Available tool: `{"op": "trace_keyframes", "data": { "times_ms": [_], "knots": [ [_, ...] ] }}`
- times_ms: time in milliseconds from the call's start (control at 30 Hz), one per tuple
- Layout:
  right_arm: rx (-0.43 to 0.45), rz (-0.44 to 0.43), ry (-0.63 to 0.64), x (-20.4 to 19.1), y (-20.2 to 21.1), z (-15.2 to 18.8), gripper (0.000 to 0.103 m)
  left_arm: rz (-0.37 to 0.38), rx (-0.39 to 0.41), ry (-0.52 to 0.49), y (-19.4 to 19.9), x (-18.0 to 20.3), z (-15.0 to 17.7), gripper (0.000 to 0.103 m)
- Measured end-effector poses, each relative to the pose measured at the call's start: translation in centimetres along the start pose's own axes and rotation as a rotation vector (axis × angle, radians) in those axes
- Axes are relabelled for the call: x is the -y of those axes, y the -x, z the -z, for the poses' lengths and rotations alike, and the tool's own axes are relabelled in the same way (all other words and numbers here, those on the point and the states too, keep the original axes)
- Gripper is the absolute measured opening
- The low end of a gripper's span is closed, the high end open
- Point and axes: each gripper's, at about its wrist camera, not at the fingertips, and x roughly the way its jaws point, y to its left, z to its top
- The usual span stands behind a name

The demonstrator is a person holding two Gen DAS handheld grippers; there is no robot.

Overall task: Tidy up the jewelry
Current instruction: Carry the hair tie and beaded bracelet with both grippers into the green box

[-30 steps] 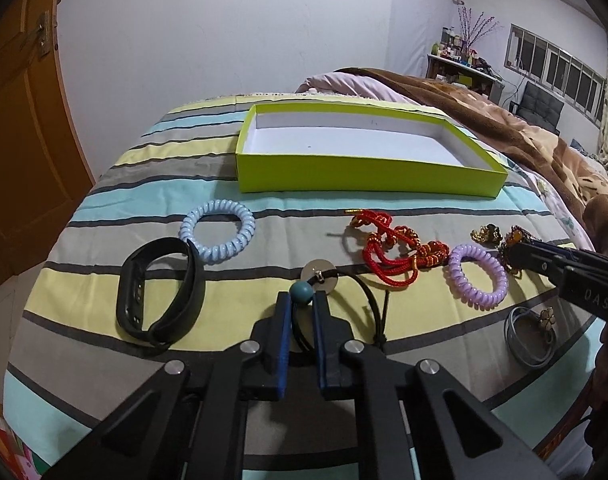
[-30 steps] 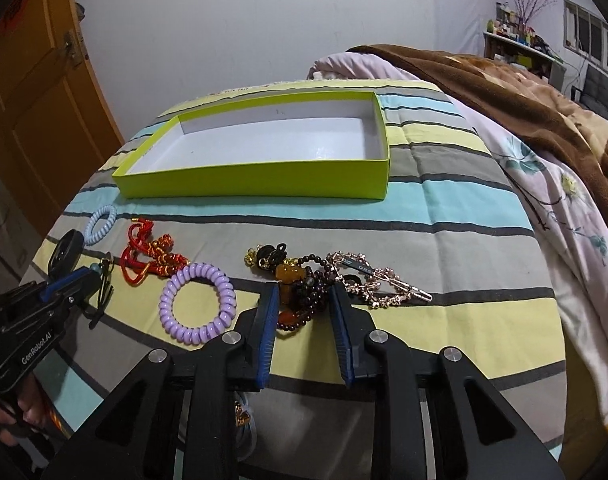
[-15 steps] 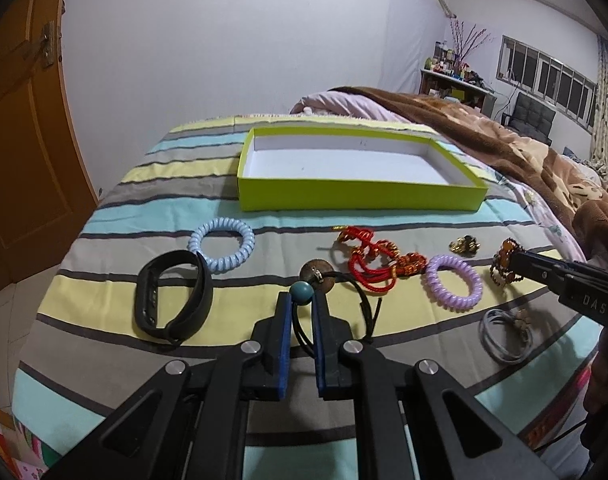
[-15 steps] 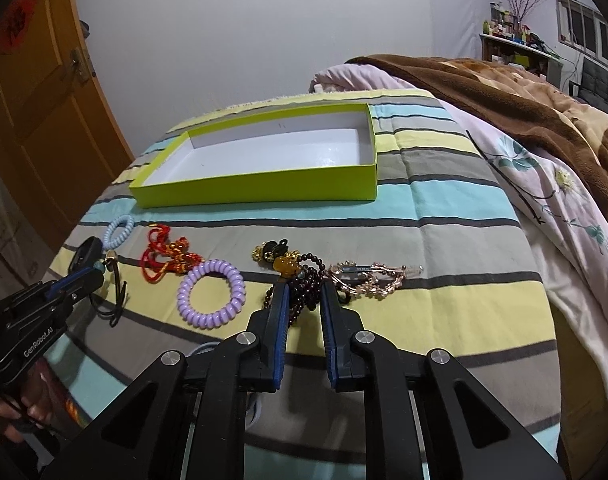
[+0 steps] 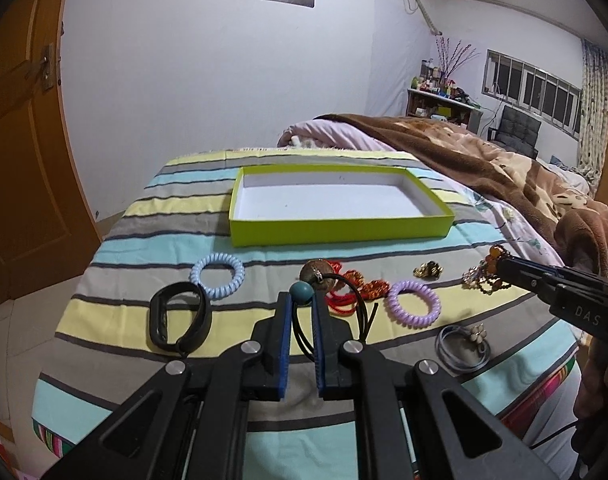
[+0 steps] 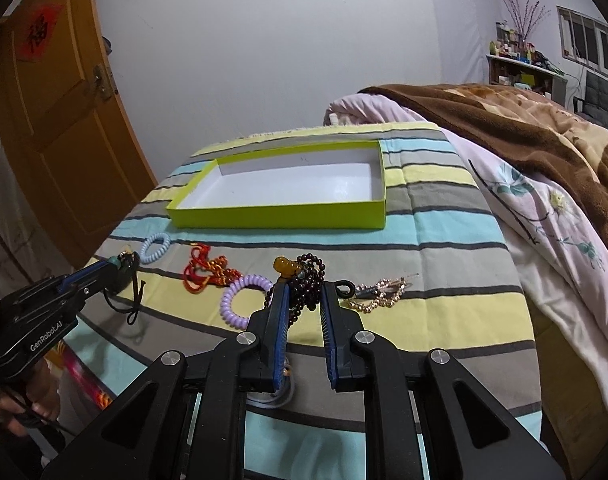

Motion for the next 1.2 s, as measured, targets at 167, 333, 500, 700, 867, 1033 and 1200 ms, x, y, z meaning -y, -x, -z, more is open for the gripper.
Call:
{"op": "trace_keyframes", "data": {
  "times_ms": [167, 333, 500, 700, 867, 1033, 1200],
  "knots": [
    [0.011, -0.015, 0.016, -0.5, -0.1, -0.9, 0.016, 0.02, 0.005, 0.0, -0.6, 0.0, -1.1, 0.01],
    [0.026, -0.019, 0.036, -0.6, -0.9, -2.7, 0.016, 0.024, 0.024, -0.004, -1.5, -0.1, -2.9, 0.01],
    [0.035, -0.014, 0.054, -0.1, -2.4, -5.1, 0.016, 0.011, 0.047, -0.028, -2.9, -0.2, -5.2, 0.01],
    [0.034, 0.009, 0.08, 0.6, -5.0, -8.0, 0.016, 0.002, 0.059, -0.031, -5.5, -0.8, -7.8, 0.01],
    [0.022, 0.026, 0.08, 1.8, -7.8, -10.2, 0.016, -0.001, 0.056, -0.028, -8.2, -1.5, -9.6, 0.01],
    [-0.01, 0.038, 0.08, 2.7, -11.0, -11.6, 0.016, -0.016, 0.035, -0.017, -11.3, -2.5, -11.2, 0.01],
    [-0.054, 0.059, 0.084, 3.7, -14.4, -12.4, 0.016, -0.04, -0.002, -0.023, -14.4, -3.0, -11.8, 0.01]
  ]
}}
